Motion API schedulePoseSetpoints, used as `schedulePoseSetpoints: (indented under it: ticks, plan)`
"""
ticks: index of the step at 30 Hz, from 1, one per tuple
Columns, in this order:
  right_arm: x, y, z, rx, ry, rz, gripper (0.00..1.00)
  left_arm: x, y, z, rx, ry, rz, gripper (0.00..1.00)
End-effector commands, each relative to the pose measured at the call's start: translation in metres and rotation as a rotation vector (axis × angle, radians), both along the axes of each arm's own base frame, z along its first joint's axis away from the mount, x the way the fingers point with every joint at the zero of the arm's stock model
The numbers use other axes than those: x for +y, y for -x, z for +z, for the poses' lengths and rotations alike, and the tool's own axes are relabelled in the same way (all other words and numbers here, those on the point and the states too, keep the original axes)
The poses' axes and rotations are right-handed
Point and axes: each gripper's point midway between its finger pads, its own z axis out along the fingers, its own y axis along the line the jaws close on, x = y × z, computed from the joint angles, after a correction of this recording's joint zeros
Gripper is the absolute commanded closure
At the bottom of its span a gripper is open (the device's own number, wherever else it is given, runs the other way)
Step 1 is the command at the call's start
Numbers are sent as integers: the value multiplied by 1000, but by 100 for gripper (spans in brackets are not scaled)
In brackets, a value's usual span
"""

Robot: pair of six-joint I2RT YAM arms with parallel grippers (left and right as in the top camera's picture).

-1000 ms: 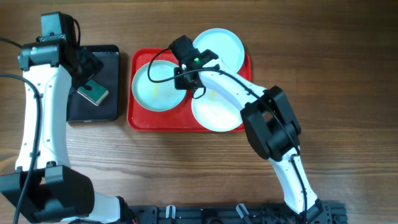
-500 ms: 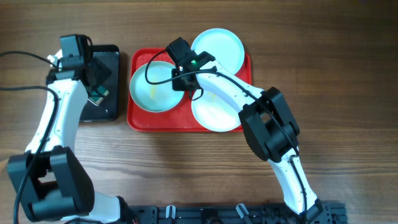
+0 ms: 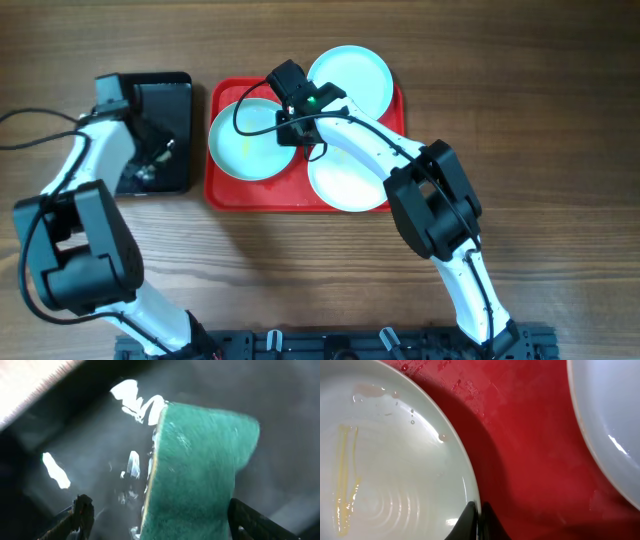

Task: Clean dirty plates on tray and stack at the side
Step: 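Grasp the green sponge with the left gripper and lift it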

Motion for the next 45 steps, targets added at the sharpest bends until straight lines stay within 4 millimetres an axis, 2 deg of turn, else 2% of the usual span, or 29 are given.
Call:
schedulePoseSetpoints:
  ticks: [1, 5, 7, 12, 17, 19, 22, 23, 28, 30, 35, 40, 45]
  plan:
    - [2, 10, -22, 34, 24, 35, 96, 12, -20, 25, -80, 31, 40, 17]
    - [3, 10, -22, 35, 19, 36, 96, 5, -29, 23, -99, 64, 26, 16]
    - [4, 10, -22, 37, 18, 38, 96, 3, -29, 14, -81, 72, 20, 16]
    - [4, 10, -22, 37, 18, 38, 96, -11, -27, -26, 14, 131, -101, 20]
    - [4, 10, -22, 37, 19, 39, 96, -9, -20, -34, 54, 121, -109, 26]
    - [3, 10, -22, 37, 19, 39, 96, -9, -20, -34, 55, 119, -112, 34]
    - [4, 10, -22, 37, 18, 39, 96, -9, -21, -33, 52, 118, -112, 54]
    - [4, 10, -22, 36, 18, 39, 96, -9, -21, -32, 49, 117, -112, 55]
    - [4, 10, -22, 35, 17, 39, 96, -6, -30, -19, 19, 103, -129, 55]
    - [4, 10, -22, 35, 18, 39, 96, -6, -33, -14, 7, 97, -134, 52]
    - [4, 10, -22, 35, 17, 38, 96, -6, -35, -11, 13, 78, -201, 30]
    - [4, 9, -22, 33, 15, 39, 96, -5, -38, -10, 1, 69, -211, 29]
    - [4, 9, -22, 33, 16, 39, 96, -5, -43, -8, -13, 58, -231, 39]
